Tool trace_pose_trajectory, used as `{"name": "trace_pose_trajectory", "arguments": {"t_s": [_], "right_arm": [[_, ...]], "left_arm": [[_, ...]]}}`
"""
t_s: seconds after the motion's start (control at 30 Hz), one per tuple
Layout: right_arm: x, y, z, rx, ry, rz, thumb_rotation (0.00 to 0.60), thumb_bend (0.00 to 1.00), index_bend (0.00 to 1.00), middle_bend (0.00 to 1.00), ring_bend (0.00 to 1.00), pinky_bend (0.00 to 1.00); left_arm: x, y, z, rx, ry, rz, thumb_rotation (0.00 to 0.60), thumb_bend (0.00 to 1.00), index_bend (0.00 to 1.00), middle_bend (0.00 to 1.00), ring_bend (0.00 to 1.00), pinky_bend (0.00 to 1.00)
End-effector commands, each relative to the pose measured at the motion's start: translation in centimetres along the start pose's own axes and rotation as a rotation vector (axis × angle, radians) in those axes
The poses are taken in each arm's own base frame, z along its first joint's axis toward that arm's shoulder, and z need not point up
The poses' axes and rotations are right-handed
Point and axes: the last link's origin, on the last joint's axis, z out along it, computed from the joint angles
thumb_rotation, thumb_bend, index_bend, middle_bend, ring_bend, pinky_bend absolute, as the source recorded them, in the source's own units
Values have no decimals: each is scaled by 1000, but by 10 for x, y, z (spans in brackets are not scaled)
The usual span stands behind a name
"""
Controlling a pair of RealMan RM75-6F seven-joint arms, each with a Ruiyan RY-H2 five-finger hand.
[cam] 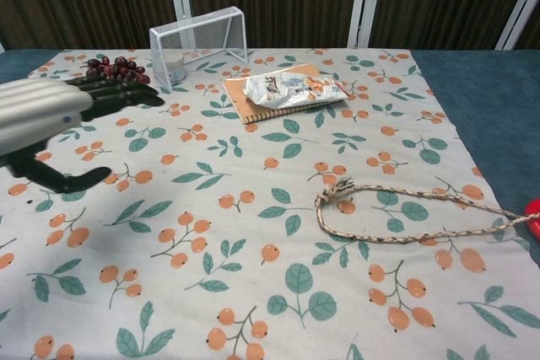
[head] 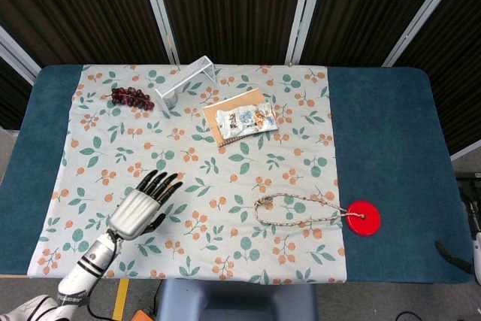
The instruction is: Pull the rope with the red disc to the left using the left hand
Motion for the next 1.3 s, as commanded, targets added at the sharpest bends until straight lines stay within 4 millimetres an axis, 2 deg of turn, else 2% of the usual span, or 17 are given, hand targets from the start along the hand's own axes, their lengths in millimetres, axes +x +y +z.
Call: {"name": "trace_pose_trajectory", "arguments": {"t_s": [0.03,0.3,0.43,0.8,0.97,1.3], "right_arm": [[0,0,0,1,-4,1,600,289,0,0,0,0],[1,7,-4,-12,9,17,600,289,0,0,0,0],[1,12,-6,-27,12,18,600,289,0,0,0,0],[2,17,-7,-51,16,25,600,289,0,0,0,0],[1,18,-7,-59,13,29,600,289,0,0,0,0],[0,22,-6,-74,15,34,600,289,0,0,0,0]], "left_arm": [[-3,18,25,-66,-21,9,600,454,0,0,0,79],[-15,52,69,-196,-95,59,600,456,0,0,0,83],[-17,66,83,-240,-104,90,600,455,0,1,0,83],[-20,97,114,-314,-124,132,600,457,0,2,0,84],[-26,106,129,-329,-148,184,600,528,4,1,0,84],[-30,119,143,-349,-170,215,600,535,76,1,0,86]]}}
